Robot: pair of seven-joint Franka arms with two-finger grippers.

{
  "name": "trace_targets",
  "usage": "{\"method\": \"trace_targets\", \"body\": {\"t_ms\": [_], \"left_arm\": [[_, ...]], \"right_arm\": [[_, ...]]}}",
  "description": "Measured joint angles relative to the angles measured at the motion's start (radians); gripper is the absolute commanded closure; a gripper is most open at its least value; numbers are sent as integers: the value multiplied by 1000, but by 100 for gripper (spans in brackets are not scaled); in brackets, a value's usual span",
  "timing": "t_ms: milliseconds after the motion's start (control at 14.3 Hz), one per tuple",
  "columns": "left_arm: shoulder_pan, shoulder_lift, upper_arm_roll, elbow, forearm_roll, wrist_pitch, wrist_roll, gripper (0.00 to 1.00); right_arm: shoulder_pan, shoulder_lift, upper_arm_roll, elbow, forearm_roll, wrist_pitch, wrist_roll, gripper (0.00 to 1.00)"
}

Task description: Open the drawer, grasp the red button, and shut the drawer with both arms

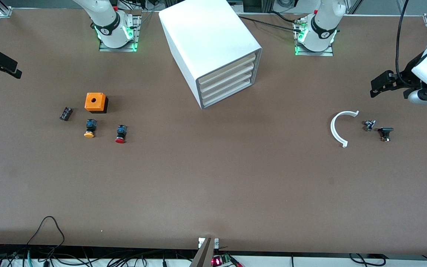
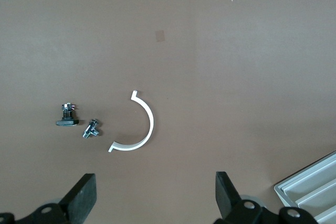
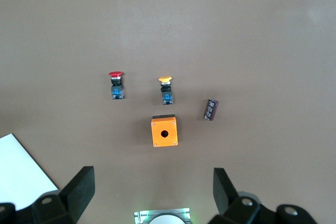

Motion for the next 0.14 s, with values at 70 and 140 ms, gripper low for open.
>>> {"method": "trace_targets", "body": {"t_ms": [70,140], "left_arm": [[-1,0,-4,0,0,-1,0,0],[-1,0,-6,0,0,-2,0,0]], "right_arm": [[1,-2,12,-5,0,-4,-1,0],[3,-7,24,-20,-1,-3,-1,0]]}}
